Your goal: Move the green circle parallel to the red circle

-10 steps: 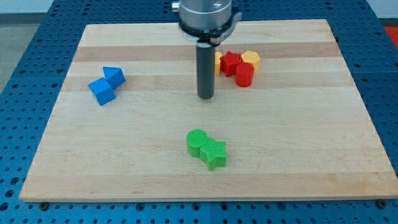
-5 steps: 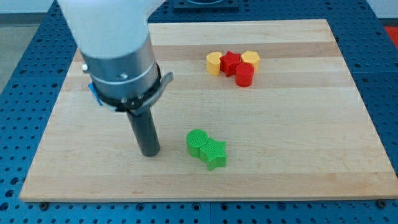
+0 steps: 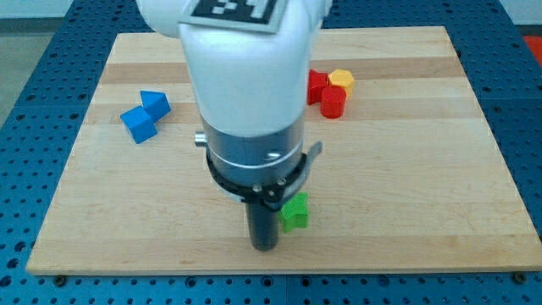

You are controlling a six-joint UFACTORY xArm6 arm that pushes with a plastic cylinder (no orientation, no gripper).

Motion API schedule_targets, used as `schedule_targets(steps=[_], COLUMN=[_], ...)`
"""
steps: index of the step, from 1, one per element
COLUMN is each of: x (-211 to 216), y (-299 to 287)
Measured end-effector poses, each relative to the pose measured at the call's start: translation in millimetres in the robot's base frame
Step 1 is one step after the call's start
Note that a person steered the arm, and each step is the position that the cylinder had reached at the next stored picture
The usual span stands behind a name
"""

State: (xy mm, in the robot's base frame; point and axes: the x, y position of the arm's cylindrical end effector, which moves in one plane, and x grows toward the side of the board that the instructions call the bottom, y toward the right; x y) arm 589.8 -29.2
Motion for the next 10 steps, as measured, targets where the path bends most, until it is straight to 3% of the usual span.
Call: schedule_targets(steps=[3,7,10], x=[-46.0,-60.7,-112.1], y=[-6.6,20.8,35.1])
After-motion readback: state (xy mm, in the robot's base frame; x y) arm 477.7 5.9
